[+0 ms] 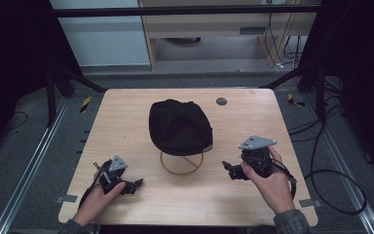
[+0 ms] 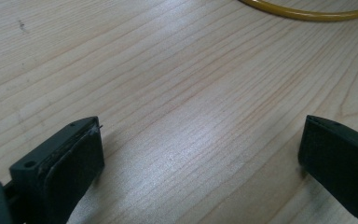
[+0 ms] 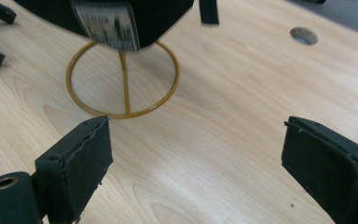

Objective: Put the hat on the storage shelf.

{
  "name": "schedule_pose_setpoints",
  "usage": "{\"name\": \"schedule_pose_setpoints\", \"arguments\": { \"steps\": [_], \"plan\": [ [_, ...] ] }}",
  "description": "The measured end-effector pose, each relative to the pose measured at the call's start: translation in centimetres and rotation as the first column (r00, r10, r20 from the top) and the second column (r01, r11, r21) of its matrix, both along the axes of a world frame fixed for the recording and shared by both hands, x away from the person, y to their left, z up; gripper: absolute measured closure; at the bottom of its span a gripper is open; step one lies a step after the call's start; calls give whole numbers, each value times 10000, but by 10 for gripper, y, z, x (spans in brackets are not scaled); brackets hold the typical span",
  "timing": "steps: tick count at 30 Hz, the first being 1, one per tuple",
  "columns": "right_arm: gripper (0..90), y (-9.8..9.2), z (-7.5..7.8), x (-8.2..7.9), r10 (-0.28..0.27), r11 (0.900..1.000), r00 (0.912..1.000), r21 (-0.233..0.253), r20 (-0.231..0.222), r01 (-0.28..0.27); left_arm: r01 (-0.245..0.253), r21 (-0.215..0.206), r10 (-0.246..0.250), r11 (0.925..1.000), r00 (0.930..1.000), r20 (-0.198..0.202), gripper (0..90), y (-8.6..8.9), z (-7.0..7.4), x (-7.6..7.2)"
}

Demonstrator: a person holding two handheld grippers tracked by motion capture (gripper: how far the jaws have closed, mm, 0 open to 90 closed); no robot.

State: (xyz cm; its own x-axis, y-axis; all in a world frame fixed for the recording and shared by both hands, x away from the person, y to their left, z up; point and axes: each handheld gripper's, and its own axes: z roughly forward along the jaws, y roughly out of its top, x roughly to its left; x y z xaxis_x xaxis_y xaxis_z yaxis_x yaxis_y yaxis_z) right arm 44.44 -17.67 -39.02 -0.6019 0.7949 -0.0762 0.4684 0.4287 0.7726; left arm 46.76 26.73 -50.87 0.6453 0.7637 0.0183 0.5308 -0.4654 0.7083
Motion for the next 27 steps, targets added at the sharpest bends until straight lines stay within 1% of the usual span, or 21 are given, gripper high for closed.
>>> {"name": "schedule_pose_setpoints", "arguments": {
  "steps": [1, 2, 4, 5, 6, 8, 9, 10, 11, 12, 13, 14, 16, 17, 18, 20, 24, 27],
  "plan": [
    [87, 0, 0, 0, 0, 10000, 10000, 0, 0, 0, 0, 0, 0, 10000, 10000, 0, 0, 0, 0, 0],
    [88, 0, -12, -1, -42, 9998, 10000, 172, -28, 43, 2, -2, -2, 10000, 10000, 1, 0, 0, 0, 0],
    [89, 0, -20, -2, -98, 9995, 9999, 292, -90, 101, 15, 14, -15, 10000, 10000, 13, 0, 0, 0, 0],
    [89, 0, -20, -2, -98, 9995, 9999, 292, -90, 101, 15, 14, -15, 10000, 10000, 13, 0, 0, 0, 0],
    [89, 0, -30, -3, -75, 9994, 9999, 349, -116, 79, 5, 20, -5, 10000, 10000, 23, 0, 0, 0, 0],
    [90, 0, -37, -3, -91, 9996, 9998, 277, -183, 96, 15, 8, -15, 10000, 10000, 17, 0, 0, 0, 0],
    [90, 0, -37, -3, -91, 9996, 9998, 277, -183, 96, 15, 8, -15, 10000, 10000, 17, 0, 0, 0, 0],
    [90, 0, -47, -3, -124, 9994, 9994, 319, -314, 134, -7, 7, 7, 10000, 10000, 11, 0, 0, 0, 0],
    [90, 0, -47, -3, -124, 9994, 9994, 319, -314, 134, -7, 7, 7, 10000, 10000, 11, 0, 0, 0, 0],
    [92, 0, -54, -3, -205, 9989, 9988, 404, -445, 223, 13, 10, -13, 10000, 10000, 15, 0, 0, 0, 0],
    [92, 0, -54, -3, -205, 9989, 9988, 404, -445, 223, 13, 10, -13, 10000, 10000, 15, 0, 0, 0, 0],
    [92, -1, -58, -2, -227, 9987, 9986, 445, -484, 248, 11, 9, -11, 10000, 10000, 17, 0, 0, 0, 0],
    [92, -2, -69, 0, -296, 9979, 9968, 553, -738, 337, 2, -1, -2, 10000, 10000, 0, 0, 0, 0, 0],
    [92, -2, -69, 0, -296, 9979, 9968, 553, -738, 337, 2, -1, -2, 10000, 10000, 0, 0, 0, 0, 0],
    [92, -2, -75, 0, -362, 9982, 9959, 443, -823, 400, 2, -5, -2, 10000, 10000, -1, 0, 0, 0, 0],
    [92, -2, -79, 1, -394, 9985, 9957, 353, -834, 425, 23, 1, -23, 10000, 10000, 18, 0, 0, 0, 0],
    [94, -4, -87, 2, -543, 9971, 9939, 486, -963, 592, 15, 13, -15, 10000, 10000, 14, 0, 0, 0, 0],
    [93, -4, -90, 3, -584, 9970, 9928, 447, -1043, 634, 9, -6, -9, 10000, 10000, -4, 0, 0, 0, 0]
  ]
}}
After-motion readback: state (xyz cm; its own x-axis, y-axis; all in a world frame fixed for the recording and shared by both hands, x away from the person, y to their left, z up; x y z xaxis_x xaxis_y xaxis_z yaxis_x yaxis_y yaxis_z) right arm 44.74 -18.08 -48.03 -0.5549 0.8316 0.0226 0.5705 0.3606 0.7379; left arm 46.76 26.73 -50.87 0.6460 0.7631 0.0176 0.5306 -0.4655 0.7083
